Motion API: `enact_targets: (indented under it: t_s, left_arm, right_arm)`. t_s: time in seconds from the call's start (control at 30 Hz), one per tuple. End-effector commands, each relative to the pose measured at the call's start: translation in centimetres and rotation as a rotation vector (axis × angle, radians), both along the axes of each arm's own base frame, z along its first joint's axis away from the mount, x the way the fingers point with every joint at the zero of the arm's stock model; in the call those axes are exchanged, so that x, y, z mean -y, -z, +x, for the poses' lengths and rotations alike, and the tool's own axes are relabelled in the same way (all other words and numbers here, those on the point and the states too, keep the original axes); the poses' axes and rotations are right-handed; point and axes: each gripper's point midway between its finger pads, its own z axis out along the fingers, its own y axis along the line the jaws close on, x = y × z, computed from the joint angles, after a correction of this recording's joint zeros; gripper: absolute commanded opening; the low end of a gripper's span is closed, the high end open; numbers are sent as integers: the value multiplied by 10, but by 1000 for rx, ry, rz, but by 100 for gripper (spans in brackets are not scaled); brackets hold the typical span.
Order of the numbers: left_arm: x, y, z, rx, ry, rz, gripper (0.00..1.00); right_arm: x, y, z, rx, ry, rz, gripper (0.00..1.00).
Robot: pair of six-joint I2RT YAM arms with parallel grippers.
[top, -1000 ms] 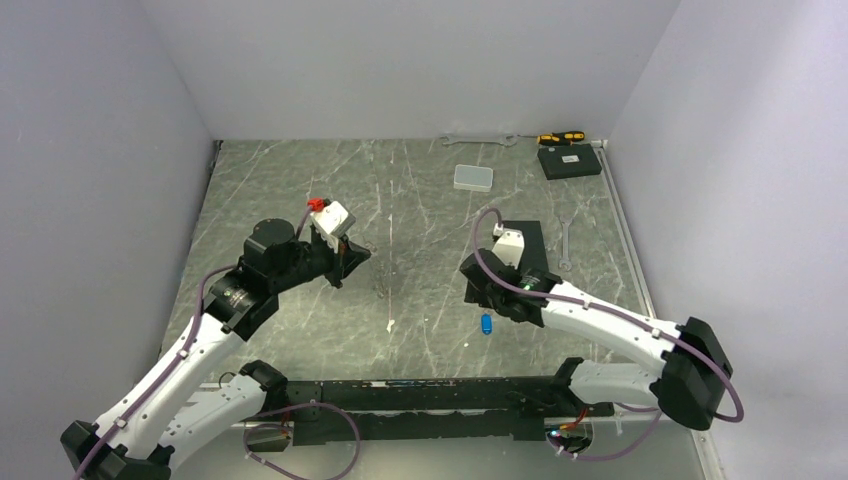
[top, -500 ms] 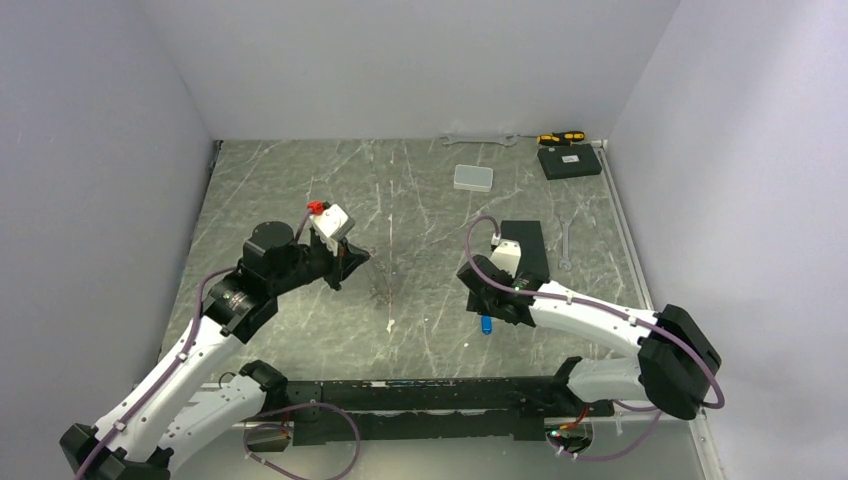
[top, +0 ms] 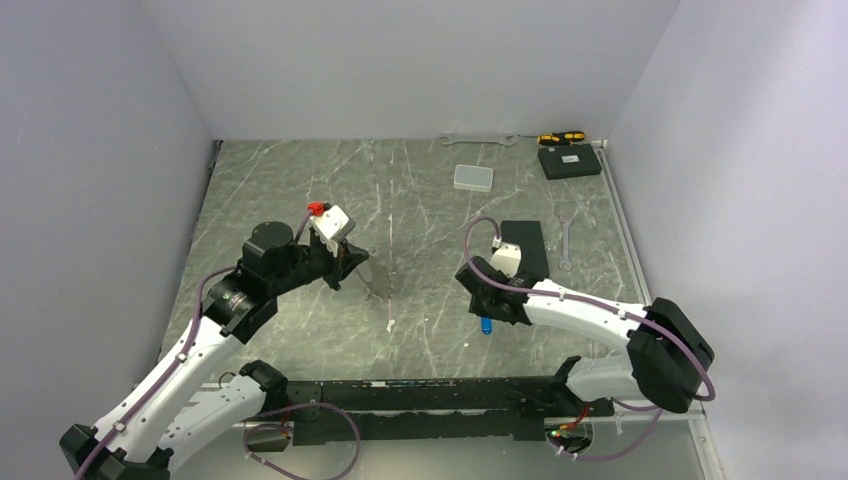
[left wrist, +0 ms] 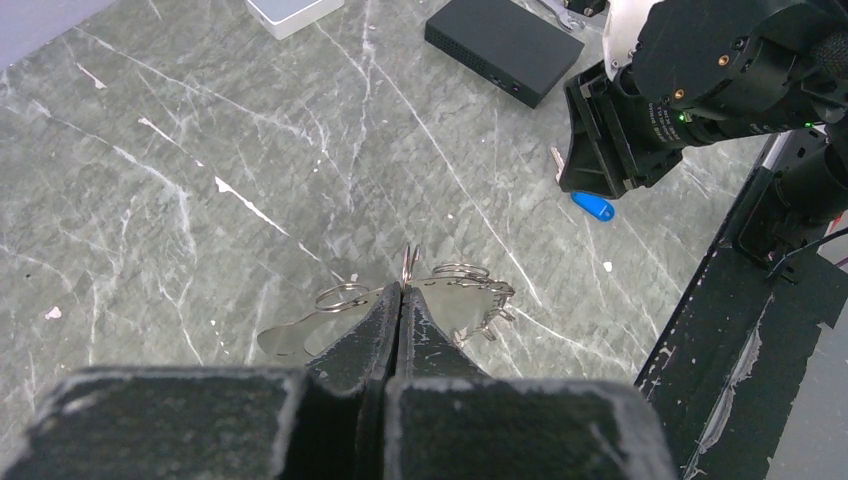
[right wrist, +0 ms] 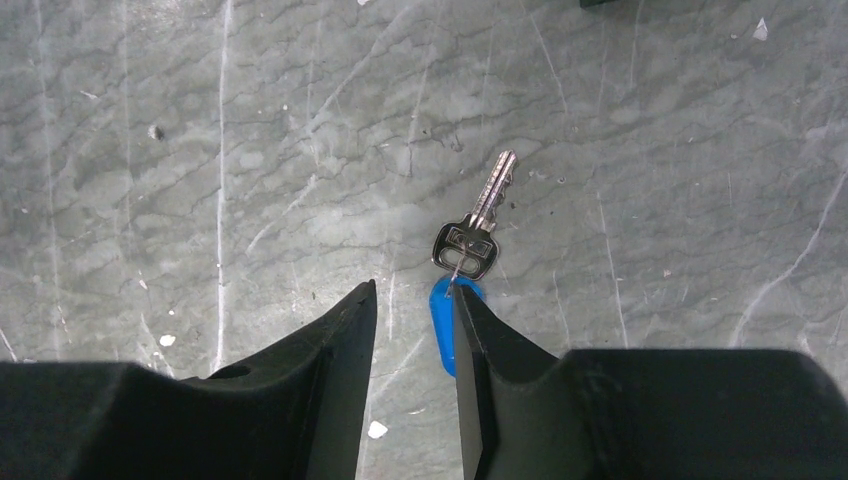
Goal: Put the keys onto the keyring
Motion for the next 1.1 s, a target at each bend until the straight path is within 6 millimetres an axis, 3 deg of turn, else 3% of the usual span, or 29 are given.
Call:
enact_targets:
  t_s: [0.0, 0.57, 0.77, 0.83, 0.97, 1.07]
  left_arm:
    - [1, -15, 1, 65, 11, -21, 0]
    - [1, -14, 1, 71, 13, -20, 0]
    - [0, -15, 0, 76, 10, -18, 0]
    - [0, -15, 0, 78, 10, -18, 0]
    - [-1, -15, 0, 84, 9, -18, 0]
    - [-1, -16, 0, 88, 6, -17, 0]
  right_arm:
    - [5, 4, 1, 3, 40, -3, 37]
    - [6, 19, -4, -38, 50, -14, 29]
    - [1, 20, 0, -40, 16, -25, 13]
    - [-1, 21, 1, -42, 2, -29, 2]
    - [-14, 17, 7, -24, -80, -10, 0]
    - [-44, 13, 10, -19, -265, 46, 0]
